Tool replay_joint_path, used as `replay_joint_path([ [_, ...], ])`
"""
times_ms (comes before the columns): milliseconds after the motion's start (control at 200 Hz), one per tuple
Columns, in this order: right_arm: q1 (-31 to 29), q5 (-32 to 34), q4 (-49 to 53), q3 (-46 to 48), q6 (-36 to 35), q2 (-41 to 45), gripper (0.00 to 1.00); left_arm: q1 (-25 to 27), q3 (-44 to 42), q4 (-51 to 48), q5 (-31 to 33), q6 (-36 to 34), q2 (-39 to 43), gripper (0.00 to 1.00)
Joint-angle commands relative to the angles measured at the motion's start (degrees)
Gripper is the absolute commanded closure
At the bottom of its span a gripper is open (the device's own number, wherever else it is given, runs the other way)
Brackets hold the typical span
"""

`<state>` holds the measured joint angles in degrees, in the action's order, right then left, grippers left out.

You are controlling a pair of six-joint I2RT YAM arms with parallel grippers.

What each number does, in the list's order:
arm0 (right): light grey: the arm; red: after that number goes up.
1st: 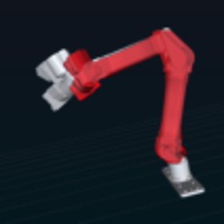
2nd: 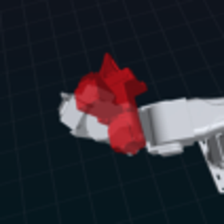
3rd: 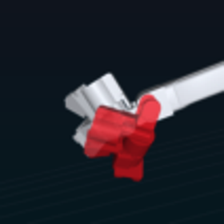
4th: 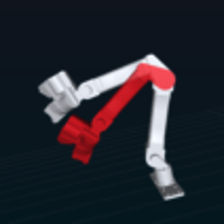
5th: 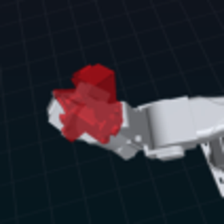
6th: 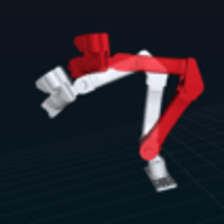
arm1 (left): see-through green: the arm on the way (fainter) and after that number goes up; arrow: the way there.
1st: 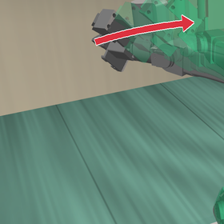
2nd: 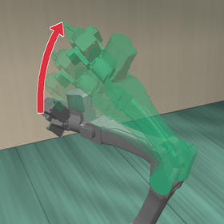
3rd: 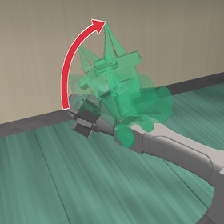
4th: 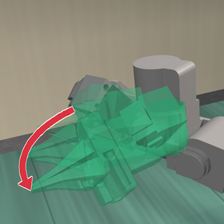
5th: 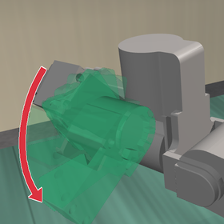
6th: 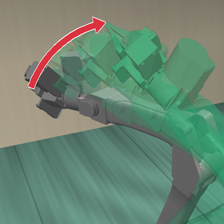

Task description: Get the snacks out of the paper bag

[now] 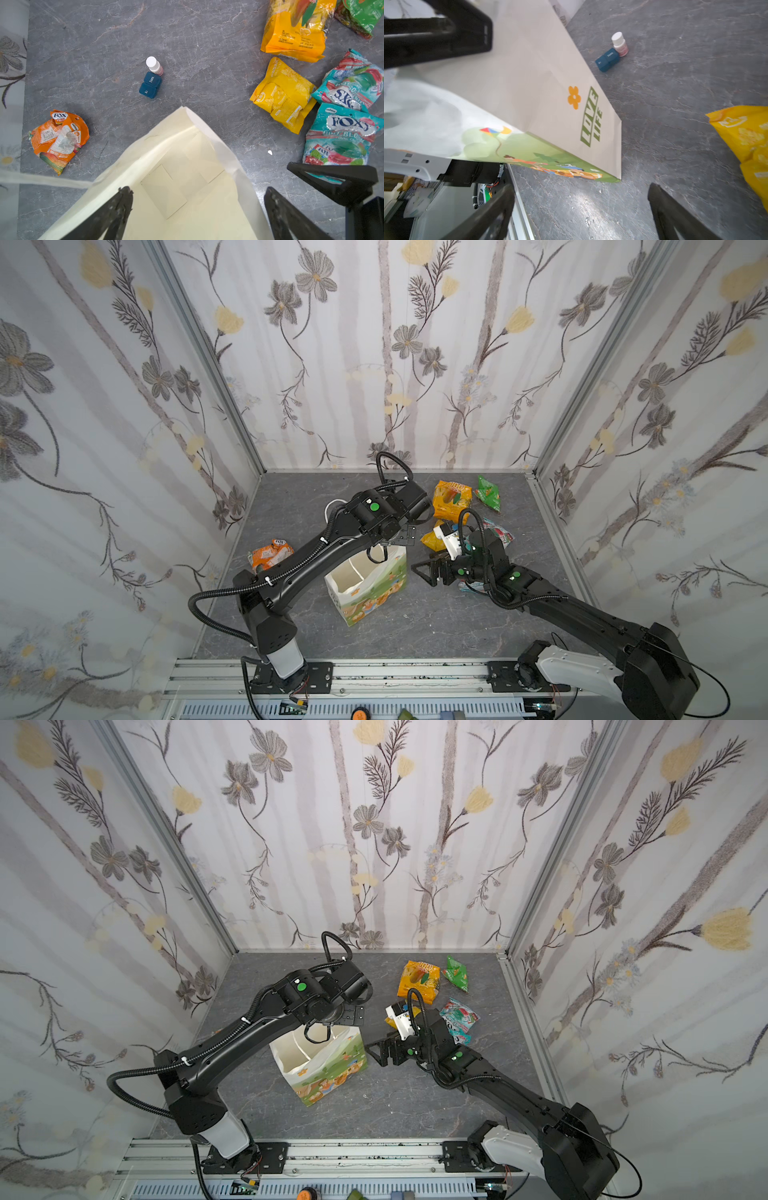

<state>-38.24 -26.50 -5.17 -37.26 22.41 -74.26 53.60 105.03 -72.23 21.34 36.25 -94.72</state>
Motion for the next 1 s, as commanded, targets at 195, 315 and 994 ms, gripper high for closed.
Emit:
replay_joint_path([
  [195, -0.4, -0.7, -4.3, 1.7, 1.0, 2.3, 0.01, 0.2, -4.2, 9.7, 2.8, -11.6, 6.3, 0.00],
  [315, -0.4, 0.4, -2.9, 1.7, 1.1, 3.9, 0.01, 0.3, -2.5, 11.7, 1.3, -13.5, 7.1, 0.00],
  [994, 32.0, 31.8, 0.7, 7.5, 0.1, 19.8, 0.00, -29.5, -39.9, 44.0, 23.5, -17.1, 41.5, 0.00],
])
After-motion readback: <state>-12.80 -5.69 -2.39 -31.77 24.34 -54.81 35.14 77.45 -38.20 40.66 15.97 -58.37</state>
